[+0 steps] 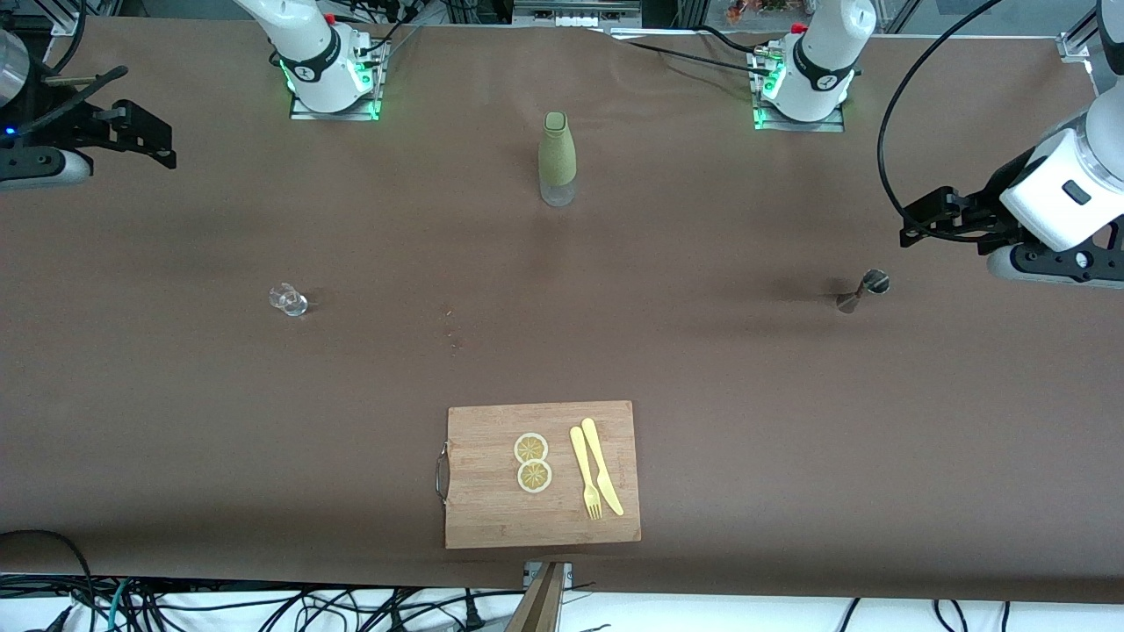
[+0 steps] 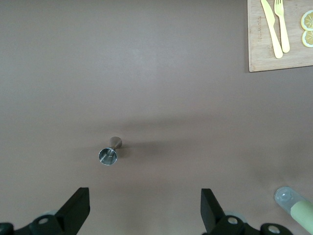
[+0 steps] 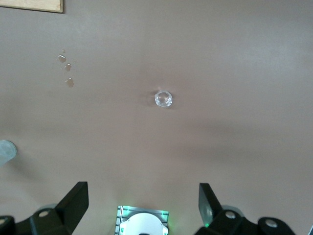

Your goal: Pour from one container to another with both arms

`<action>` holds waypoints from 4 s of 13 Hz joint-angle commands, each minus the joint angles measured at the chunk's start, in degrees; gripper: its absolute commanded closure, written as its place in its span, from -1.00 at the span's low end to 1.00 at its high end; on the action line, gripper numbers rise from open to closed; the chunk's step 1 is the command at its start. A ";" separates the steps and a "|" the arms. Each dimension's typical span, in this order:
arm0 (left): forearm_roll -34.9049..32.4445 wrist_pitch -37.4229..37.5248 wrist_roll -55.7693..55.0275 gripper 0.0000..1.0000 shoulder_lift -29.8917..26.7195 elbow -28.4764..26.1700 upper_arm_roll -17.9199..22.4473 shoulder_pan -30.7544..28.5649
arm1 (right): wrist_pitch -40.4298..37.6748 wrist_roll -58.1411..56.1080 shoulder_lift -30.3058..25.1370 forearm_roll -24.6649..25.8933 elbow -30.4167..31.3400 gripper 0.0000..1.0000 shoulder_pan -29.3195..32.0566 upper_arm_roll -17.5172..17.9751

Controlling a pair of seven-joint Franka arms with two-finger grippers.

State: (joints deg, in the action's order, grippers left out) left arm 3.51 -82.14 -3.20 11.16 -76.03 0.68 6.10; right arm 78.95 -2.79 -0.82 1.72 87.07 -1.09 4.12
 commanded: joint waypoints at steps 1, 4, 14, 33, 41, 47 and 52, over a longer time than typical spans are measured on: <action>-0.61 0.67 0.65 -1.00 0.97 1.93 0.20 -0.12 | -1.25 -0.64 0.03 -0.23 -0.33 -1.00 0.12 0.09; -0.61 0.75 1.00 -1.00 0.97 1.93 0.29 -0.91 | -1.25 -0.64 -0.05 -0.40 -0.50 -1.00 0.21 -0.17; 6.49 1.11 37.82 -1.00 3.52 -2.71 4.40 -9.44 | 0.85 -1.43 0.03 -0.32 0.38 -1.00 0.56 -0.52; 50.27 9.19 126.47 -1.00 28.37 -19.34 22.88 -21.03 | 1.64 -2.57 1.35 -0.31 0.38 -1.00 0.56 -0.34; 58.36 12.53 151.80 -1.00 38.30 -19.60 23.14 -24.47 | 1.56 -2.57 1.35 -0.31 0.38 -1.00 0.56 -0.34; 62.93 14.73 162.00 -1.00 45.26 -19.51 23.14 -24.47 | 7.08 -18.07 3.81 -3.89 1.95 -1.00 2.04 -0.52; 64.70 16.05 167.47 -1.00 48.96 -18.90 22.70 -23.07 | 12.53 -40.57 5.21 -7.42 6.61 -1.00 6.70 -0.52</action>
State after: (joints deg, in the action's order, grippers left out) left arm 67.14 -67.16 156.78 58.64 -96.04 22.75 -18.32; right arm 89.60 -34.50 4.57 -3.45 91.59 3.26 3.40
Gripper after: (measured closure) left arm 0.000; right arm 0.000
